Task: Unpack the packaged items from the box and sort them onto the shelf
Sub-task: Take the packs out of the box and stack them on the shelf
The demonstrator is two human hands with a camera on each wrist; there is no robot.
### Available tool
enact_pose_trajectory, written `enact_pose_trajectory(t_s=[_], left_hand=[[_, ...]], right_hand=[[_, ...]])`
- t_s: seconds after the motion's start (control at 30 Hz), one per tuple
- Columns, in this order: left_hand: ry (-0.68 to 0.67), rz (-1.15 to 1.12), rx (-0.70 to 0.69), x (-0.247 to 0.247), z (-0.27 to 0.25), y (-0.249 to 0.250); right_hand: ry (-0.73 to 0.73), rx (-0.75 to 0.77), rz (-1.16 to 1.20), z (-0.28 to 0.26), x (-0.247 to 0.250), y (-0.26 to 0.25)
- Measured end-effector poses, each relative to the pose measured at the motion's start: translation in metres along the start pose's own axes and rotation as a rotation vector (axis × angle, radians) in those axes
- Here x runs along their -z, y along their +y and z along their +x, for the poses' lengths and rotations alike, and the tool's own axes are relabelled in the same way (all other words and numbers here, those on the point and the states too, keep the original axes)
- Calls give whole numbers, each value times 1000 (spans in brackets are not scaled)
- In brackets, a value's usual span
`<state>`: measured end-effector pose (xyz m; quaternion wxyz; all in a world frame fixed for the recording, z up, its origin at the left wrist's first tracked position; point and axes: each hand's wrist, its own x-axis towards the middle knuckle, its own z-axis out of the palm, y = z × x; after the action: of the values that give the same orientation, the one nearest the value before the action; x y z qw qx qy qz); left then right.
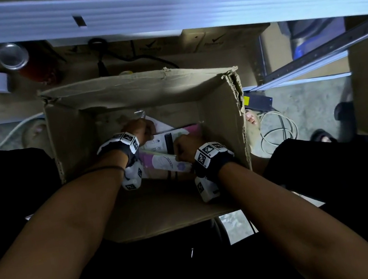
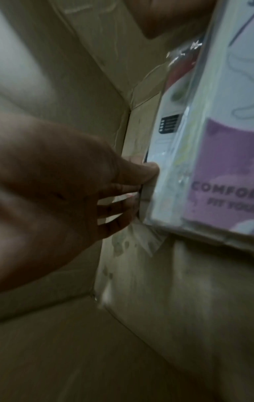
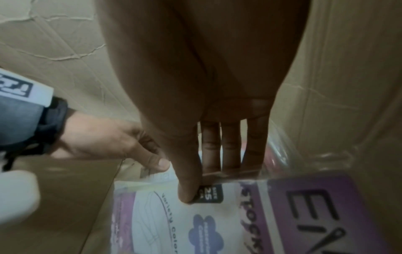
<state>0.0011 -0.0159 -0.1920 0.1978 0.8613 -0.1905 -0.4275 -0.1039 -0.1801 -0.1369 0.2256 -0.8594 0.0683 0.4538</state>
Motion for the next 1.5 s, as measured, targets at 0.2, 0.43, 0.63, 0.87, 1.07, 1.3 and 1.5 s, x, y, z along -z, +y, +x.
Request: enact_pose_trajectory(t_s=[0.2,0.43,0.63,0.87,1.07,1.3,1.5], left_hand=[[-28,405,-26,5,8,12],[11,623,-138,0,25,41],[8,695,-150,8,32,44],[13,578,-166,2,35,24],[-105,551,-108,-10,34,14],[-208,465,-80,-19,31,12],[-260,401,-26,-31,23,5]], right_hand=[[21,15,1,0,0,2],[39,30,-20,3,-4,9],[3,24,-17,2,1,8],[-3,56,-47,-6,8,5],[-22,14,-18,-7,11,2],[-21,-12,17,-2,5,3],[-49,-52,80,1,0,3]])
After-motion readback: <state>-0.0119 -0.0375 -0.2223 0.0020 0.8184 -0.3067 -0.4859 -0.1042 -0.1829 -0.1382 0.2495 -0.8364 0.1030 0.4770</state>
